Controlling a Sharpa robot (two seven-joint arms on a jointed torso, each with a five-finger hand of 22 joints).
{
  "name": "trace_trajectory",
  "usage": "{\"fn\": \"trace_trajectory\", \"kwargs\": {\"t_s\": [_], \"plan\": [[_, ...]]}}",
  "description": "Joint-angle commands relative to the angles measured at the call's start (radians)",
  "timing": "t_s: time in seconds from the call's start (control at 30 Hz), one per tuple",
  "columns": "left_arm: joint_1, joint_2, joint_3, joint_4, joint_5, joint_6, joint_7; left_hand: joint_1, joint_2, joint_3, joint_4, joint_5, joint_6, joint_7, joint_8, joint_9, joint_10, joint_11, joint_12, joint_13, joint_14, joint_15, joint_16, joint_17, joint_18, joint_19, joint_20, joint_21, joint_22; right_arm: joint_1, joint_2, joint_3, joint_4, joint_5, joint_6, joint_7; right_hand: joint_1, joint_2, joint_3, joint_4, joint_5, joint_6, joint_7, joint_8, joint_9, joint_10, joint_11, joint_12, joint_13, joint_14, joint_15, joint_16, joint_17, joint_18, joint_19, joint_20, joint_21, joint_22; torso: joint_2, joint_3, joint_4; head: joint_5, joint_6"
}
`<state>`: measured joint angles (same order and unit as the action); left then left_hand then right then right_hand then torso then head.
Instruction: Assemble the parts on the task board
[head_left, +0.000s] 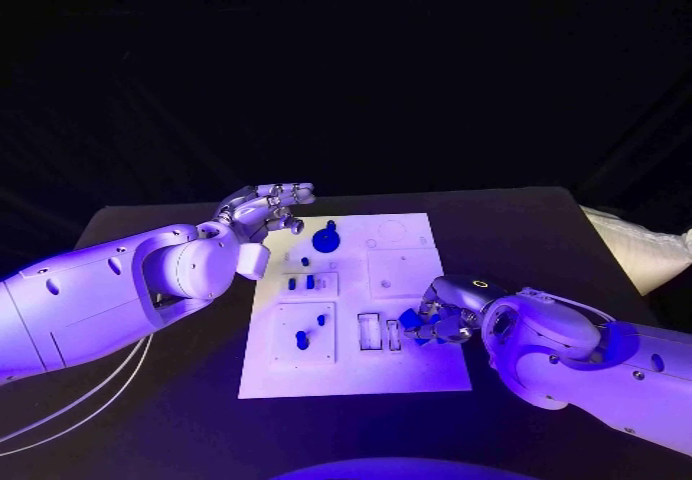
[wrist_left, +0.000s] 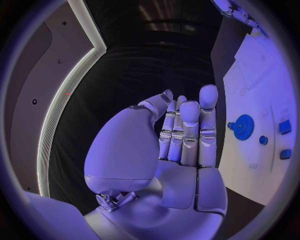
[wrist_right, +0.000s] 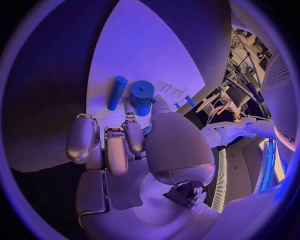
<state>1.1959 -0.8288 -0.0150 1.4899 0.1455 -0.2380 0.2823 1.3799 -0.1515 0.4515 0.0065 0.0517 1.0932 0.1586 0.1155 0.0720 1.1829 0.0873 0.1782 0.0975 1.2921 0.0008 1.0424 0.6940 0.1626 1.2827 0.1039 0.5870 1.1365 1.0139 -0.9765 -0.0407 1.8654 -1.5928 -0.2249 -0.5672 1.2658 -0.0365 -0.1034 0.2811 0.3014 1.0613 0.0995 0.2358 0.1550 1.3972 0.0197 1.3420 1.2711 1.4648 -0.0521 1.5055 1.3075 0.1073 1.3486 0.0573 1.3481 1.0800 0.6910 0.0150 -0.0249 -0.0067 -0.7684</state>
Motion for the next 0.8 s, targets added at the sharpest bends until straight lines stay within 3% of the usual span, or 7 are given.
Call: {"fn": "trace_trajectory", "kwargs": {"t_s": [0.03, 0.27, 0.43, 0.6, 0.8], "plan": [[0.000, 0.000, 0.001, 0.003, -0.001, 0.019, 0.004, 0.000, 0.007, -0.006, 0.002, 0.002, -0.007, 0.003, 0.005, -0.001, -0.006, 0.000, 0.005, 0.002, -0.007, 0.003, -0.002, -0.001, 0.006, -0.007, 0.000, -0.003, -0.001, -0.009, 0.008, -0.003, -0.014, -0.008, 0.036, -0.015, 0.027, 0.015, 0.003, -0.011, 0.008, 0.002, -0.005, 0.004, 0.002, -0.002, -0.004, -0.006, 0.002, 0.082, -0.001, 0.005, 0.139, -0.013, 0.001, -0.003, 0.004, 0.001, 0.000, -0.0003, 0.0002, 0.002, -0.002], [0.000, -0.001, 0.001, 0.003, -0.001, 0.019, 0.004, 0.000, 0.007, -0.006, 0.002, 0.002, -0.007, 0.003, 0.005, -0.001, -0.006, 0.000, 0.005, 0.002, -0.007, 0.003, -0.002, -0.001, 0.006, -0.007, 0.000, -0.003, -0.001, -0.013, 0.013, -0.003, -0.020, 0.005, 0.002, -0.017, 0.046, 0.041, 0.008, -0.012, 0.031, 0.020, -0.012, 0.014, 0.011, 0.002, -0.009, -0.005, 0.008, 0.082, -0.005, 0.005, 0.138, -0.013, 0.001, -0.005, 0.004, 0.002, -0.001, -0.0008, -0.0017, 0.005, -0.002], [-0.001, -0.002, 0.001, 0.003, -0.001, 0.020, 0.003, 0.000, 0.007, -0.006, 0.002, 0.002, -0.007, 0.003, 0.005, -0.001, -0.006, 0.000, 0.005, 0.002, -0.007, 0.003, -0.002, -0.001, 0.006, -0.007, 0.000, -0.003, -0.001, -0.014, 0.005, -0.003, -0.005, 0.022, -0.082, -0.001, 0.056, 0.054, 0.008, -0.011, 0.053, 0.041, -0.022, 0.024, 0.022, 0.004, -0.018, -0.009, 0.008, 0.082, -0.011, 0.006, 0.140, -0.012, 0.000, -0.010, 0.004, 0.001, 0.000, 0.0008, -0.0012, 0.005, -0.001], [-0.002, -0.002, 0.001, 0.003, -0.001, 0.021, 0.003, -0.001, 0.008, -0.009, 0.002, 0.002, -0.007, 0.003, 0.006, -0.001, -0.007, 0.000, 0.007, 0.002, -0.009, 0.003, -0.003, -0.004, 0.006, -0.008, 0.000, -0.007, -0.004, -0.012, -0.012, 0.001, 0.027, 0.069, -0.163, 0.030, 0.043, 0.071, 0.001, 0.004, 0.066, 0.053, -0.028, 0.030, 0.033, 0.009, -0.024, -0.011, 0.010, 0.083, -0.017, 0.008, 0.145, -0.014, 0.005, -0.015, 0.009, 0.010, -0.001, -0.0007, -0.0016, 0.004, 0.001], [-0.003, -0.001, 0.001, 0.003, -0.001, 0.022, 0.003, -0.001, 0.008, -0.009, 0.002, 0.002, -0.007, 0.003, 0.006, -0.001, -0.007, 0.000, 0.007, 0.002, -0.009, 0.003, -0.003, -0.004, 0.006, -0.008, 0.000, -0.007, -0.004, -0.005, -0.016, 0.005, 0.051, 0.123, -0.178, 0.047, 0.031, 0.082, -0.005, 0.008, 0.075, 0.060, -0.032, 0.034, 0.042, 0.014, -0.028, -0.010, 0.014, 0.084, -0.020, 0.009, 0.147, -0.015, 0.007, -0.019, 0.011, 0.013, -0.001, -0.0008, -0.0008, 0.003, 0.003]]}}
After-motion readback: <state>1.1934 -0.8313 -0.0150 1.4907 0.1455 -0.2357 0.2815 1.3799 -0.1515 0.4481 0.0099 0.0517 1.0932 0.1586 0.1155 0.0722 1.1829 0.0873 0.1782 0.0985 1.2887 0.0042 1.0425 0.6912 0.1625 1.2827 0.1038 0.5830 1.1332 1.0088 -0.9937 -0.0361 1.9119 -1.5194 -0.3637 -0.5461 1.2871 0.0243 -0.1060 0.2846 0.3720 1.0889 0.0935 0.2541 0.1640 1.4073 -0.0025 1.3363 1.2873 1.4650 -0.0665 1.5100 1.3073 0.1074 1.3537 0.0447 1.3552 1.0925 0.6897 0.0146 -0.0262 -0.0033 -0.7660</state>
